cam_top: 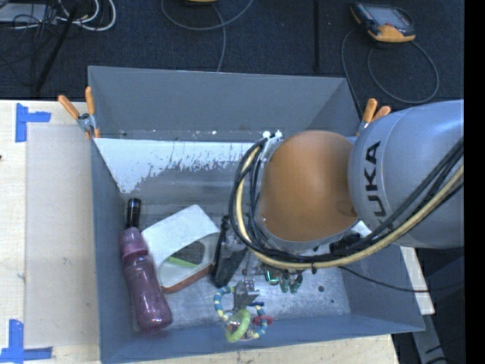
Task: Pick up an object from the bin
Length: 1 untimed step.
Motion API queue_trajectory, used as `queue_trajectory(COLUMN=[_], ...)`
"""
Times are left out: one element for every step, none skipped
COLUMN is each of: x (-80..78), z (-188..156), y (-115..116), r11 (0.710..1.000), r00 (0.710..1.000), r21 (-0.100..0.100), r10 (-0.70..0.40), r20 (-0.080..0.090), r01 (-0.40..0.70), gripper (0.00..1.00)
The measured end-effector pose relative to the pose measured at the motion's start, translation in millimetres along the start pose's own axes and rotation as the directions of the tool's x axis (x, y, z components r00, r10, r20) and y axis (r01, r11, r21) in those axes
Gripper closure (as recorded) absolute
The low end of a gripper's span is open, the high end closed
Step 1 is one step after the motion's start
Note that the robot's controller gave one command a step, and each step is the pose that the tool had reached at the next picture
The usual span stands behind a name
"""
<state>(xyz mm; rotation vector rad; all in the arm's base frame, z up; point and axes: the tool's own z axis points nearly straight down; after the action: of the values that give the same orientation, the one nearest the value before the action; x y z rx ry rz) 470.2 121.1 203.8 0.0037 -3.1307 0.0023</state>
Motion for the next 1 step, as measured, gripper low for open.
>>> queue_trajectory(x=[-1.8], z=[-4.0], y=[-0.7], r11=[1.000], r00=[1.000], r21=[-0.001], r10=[0.004], r20=[0.008], r01=[-0.004], gripper=[0.00])
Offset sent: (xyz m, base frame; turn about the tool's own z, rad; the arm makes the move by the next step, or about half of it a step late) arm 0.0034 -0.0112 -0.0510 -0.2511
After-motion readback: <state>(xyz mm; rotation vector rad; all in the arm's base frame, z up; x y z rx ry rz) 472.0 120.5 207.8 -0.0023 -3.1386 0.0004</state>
